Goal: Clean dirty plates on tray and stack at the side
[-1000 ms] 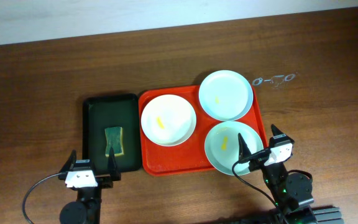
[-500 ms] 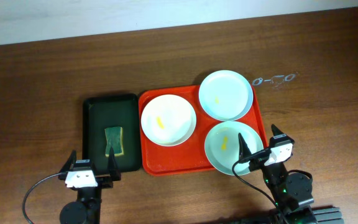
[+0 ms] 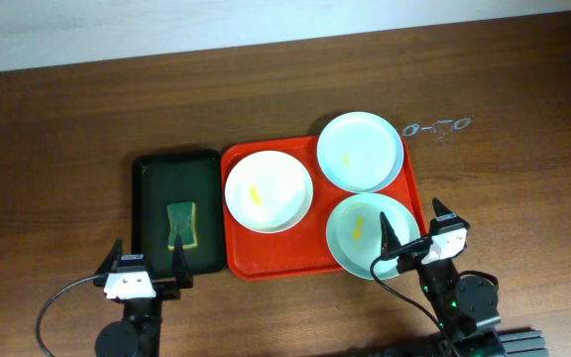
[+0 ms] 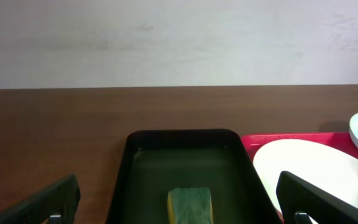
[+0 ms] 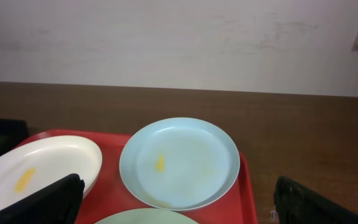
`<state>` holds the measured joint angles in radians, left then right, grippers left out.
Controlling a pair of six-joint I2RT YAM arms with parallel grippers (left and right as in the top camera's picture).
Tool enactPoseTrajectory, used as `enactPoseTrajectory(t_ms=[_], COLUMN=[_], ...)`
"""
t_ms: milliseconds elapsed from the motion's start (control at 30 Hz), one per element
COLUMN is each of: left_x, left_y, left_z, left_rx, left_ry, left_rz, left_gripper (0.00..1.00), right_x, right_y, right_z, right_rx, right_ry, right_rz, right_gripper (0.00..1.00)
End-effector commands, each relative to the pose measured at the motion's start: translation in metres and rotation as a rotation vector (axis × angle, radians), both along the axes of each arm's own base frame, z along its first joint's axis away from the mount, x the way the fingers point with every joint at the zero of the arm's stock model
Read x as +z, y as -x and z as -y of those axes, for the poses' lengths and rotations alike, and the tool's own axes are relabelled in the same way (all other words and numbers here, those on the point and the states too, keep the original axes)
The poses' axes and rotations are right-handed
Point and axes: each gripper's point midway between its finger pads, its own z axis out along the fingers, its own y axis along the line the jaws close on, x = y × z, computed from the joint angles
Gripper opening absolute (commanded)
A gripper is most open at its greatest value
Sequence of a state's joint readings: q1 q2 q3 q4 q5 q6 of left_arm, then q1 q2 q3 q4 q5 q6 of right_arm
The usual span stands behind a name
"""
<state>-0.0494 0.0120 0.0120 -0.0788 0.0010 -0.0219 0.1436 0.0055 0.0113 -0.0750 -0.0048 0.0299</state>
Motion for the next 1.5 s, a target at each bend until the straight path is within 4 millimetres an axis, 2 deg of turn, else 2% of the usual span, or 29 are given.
enactPoseTrajectory(t_ms=[0,33,100,167,233,400,500,567,667,733,800,833,933,1033,1100,1167,1200,1233,1267,1300,1333,1400,1467], left_x=[0.016,0.027,0.037,0.039,0.051,0.119,0.153,0.17,0.178,0.171,0.164,0.159,0.134,0.1,0.078,0.061,0.053,0.044,0.039,0.035,0.031,0.023,0.012], left_y=[0.001,0.003,0.007,0.012,0.019,0.033,0.028,0.02,0.008,0.002,-0.007,-0.013,-0.036,-0.047,-0.055,-0.058,-0.059,-0.061,-0.063,-0.064,-0.067,-0.072,-0.074], left_z=[0.016,0.027,0.038,0.04,0.038,0.025,0.021,0.022,0.023,0.023,0.028,0.029,0.042,0.045,0.045,0.047,0.048,0.049,0.049,0.049,0.05,0.05,0.05], left_rx=[-0.093,-0.161,-0.226,-0.239,-0.226,-0.154,-0.141,-0.145,-0.15,-0.154,-0.177,-0.182,-0.237,-0.247,-0.244,-0.246,-0.252,-0.253,-0.252,-0.251,-0.251,-0.249,-0.234], left_ry=[-0.003,-0.001,-0.002,0.001,0.004,-0.003,-0.04,-0.048,-0.042,-0.035,-0.018,-0.012,0.038,0.061,0.068,0.079,0.09,0.093,0.095,0.096,0.096,0.094,0.106], left_rz=[0.071,0.113,0.146,0.082,0.028,-0.066,-0.193,-0.309,-0.538,-0.761,-0.89,-0.939,-1.067,-1.218,-1.305,-1.374,-1.411,-1.447,-1.462,-1.474,-1.475,-1.463,-1.466], left_gripper=[0.99,0.99,0.99,0.99,0.99,0.99,0.99,0.99,0.99,0.99,0.99,0.99,0.99,0.99,0.99,0.99,0.86,0.36,0.0,0.0,0.0,0.0,0.0], right_x=[-0.004,-0.004,-0.003,0.002,0.012,0.066,0.099,0.114,0.125,0.13,0.132,0.134,0.139,0.11,0.086,0.067,0.051,0.037,0.027,0.019,0.006,-0.013,-0.021], right_y=[0.0,0.0,0.0,0.002,0.006,0.016,0.013,0.006,-0.008,-0.021,-0.03,-0.035,-0.063,-0.087,-0.094,-0.102,-0.108,-0.111,-0.112,-0.114,-0.115,-0.117,-0.115], right_z=[-0.001,-0.001,-0.001,-0.002,-0.001,0.0,-0.003,-0.006,-0.014,-0.025,-0.036,-0.046,-0.095,-0.108,-0.121,-0.125,-0.125,-0.125,-0.123,-0.122,-0.118,-0.111,-0.113], right_rx=[0.006,0.002,0.0,0.006,0.004,0.005,0.023,0.031,0.06,0.106,0.151,0.198,0.439,0.484,0.541,0.546,0.533,0.512,0.484,0.455,0.403,0.313,0.278], right_ry=[-0.016,-0.052,-0.094,-0.111,-0.108,-0.096,-0.054,-0.027,-0.015,-0.014,-0.029,-0.055,-0.196,-0.247,-0.316,-0.339,-0.345,-0.363,-0.369,-0.369,-0.347,-0.258,-0.164], right_rz=[-0.013,-0.018,-0.023,-0.034,-0.054,-0.09,-0.151,-0.234,-0.423,-0.637,-0.762,-0.818,-0.958,-1.064,-1.163,-1.222,-1.264,-1.31,-1.343,-1.369,-1.401,-1.431,-1.427], right_gripper=[0.99,0.99,0.98,0.98,0.98,0.99,0.98,0.98,0.98,0.98,0.98,0.98,0.99,0.98,0.98,0.98,0.79,0.45,0.3,0.19,0.15,0.15,0.17])
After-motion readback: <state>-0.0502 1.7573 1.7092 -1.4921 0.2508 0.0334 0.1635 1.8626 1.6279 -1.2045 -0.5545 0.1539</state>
